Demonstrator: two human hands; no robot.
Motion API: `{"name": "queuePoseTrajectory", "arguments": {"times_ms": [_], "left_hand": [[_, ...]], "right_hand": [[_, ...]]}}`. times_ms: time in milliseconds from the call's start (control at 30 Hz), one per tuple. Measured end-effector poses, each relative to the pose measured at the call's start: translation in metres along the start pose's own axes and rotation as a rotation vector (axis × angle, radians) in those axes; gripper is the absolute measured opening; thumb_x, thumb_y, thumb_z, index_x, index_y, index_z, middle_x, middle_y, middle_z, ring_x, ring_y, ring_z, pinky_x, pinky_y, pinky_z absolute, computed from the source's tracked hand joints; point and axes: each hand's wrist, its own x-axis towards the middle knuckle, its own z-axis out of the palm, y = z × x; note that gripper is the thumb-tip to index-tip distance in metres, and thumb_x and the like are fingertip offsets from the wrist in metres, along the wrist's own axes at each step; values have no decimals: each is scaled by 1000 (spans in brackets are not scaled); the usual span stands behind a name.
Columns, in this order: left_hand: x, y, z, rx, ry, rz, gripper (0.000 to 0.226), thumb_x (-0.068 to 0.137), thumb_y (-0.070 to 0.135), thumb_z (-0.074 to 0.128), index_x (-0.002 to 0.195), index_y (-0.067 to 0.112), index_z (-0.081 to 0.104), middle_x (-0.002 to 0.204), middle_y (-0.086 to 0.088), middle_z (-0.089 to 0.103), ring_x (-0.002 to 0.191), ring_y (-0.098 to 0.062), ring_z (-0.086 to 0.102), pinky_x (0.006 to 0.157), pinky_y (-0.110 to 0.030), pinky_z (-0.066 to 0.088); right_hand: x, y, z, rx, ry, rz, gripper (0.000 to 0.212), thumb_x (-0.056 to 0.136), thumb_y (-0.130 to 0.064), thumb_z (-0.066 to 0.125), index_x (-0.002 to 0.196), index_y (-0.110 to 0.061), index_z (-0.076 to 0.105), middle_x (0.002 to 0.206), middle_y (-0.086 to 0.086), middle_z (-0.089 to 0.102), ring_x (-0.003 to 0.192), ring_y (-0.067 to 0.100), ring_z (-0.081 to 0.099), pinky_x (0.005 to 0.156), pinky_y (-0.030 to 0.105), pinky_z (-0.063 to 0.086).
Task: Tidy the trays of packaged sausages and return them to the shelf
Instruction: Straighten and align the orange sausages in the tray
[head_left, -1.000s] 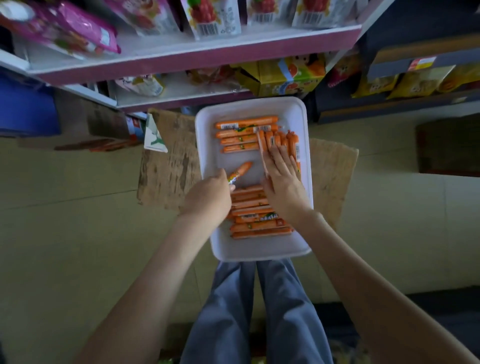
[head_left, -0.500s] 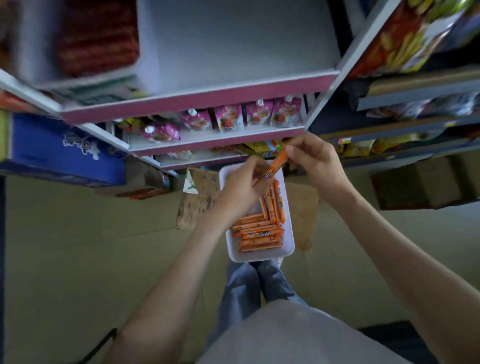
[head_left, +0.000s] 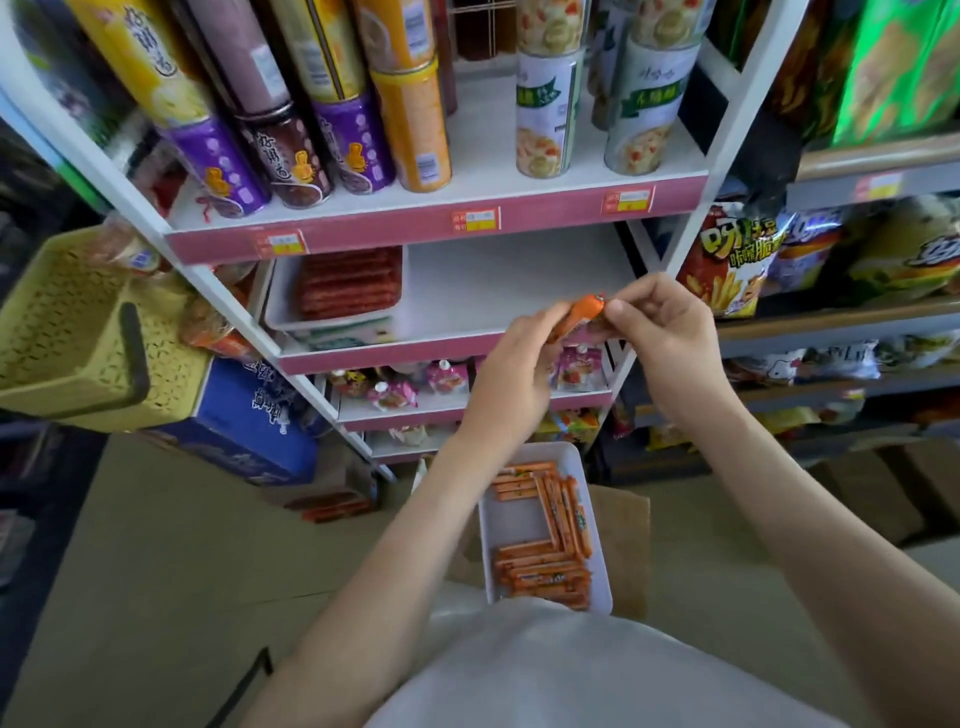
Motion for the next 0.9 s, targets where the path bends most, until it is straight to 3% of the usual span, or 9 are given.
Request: {"name": "queuePoseTrajectory", "arguments": {"times_ms": [167,333,400,500,600,700,800,900], "left_hand": [[-13,1,-9,-72,35,-7,43,92,-3,50,133,9,46,126,-10,57,116,-19,54,97,-18,41],[-10,3,-21,-168,-41,-37,47,95,-2,44,138,17,44,127,-6,58,110,-10,54,86,-1,38],[-9,3,-23,-225,-88,-71,45,97,3,42,138,21,43,127,-5,58,111,-12,56,88,-4,41],[-9,3,-20,-294,-120,-113,43,98,6,43,138,23,44,121,-9,62,108,-19,61,92,-24,48],[-11,3,-15,-326,-105,-133,39,99,8,40,136,20,46,106,-7,63,91,-10,61,80,-16,47],[-12,4,-12,-388,-113,-175,35,101,12,37,134,21,46,99,1,59,83,-7,57,74,-12,46],[-12,8,-12,-408,-139,-207,33,102,15,36,133,22,45,98,2,58,83,-9,59,70,-10,47],[-13,10,-18,-410,-187,-259,39,99,25,44,138,29,38,114,0,61,97,-13,62,72,-11,46]], "right_hand": [[-12,-7,12,-91,-175,-112,22,91,0,57,102,-18,63,84,-11,65,82,4,63,73,17,50],[-9,-14,17,-39,-250,-115,14,91,-9,57,101,-17,64,86,-10,66,77,6,61,67,18,50],[-6,-14,17,-52,-255,-97,10,92,-13,56,99,-16,63,83,-2,62,72,10,59,64,19,49],[-4,-10,18,-128,-187,-85,9,95,-12,55,93,-20,60,76,8,55,68,17,54,62,25,48],[-3,-9,19,-204,-133,-119,12,93,-9,59,89,-20,58,74,3,56,68,13,54,65,25,48],[-5,-12,19,-294,-198,-164,22,88,-4,65,92,-23,55,80,-7,55,72,3,54,69,19,49],[-7,-13,16,-393,-240,-154,35,82,-3,70,96,-25,48,85,-7,51,74,1,54,69,16,50],[-8,-7,8,-315,-167,-109,30,85,1,65,93,-23,51,84,-3,53,73,-3,56,68,15,50]]}}
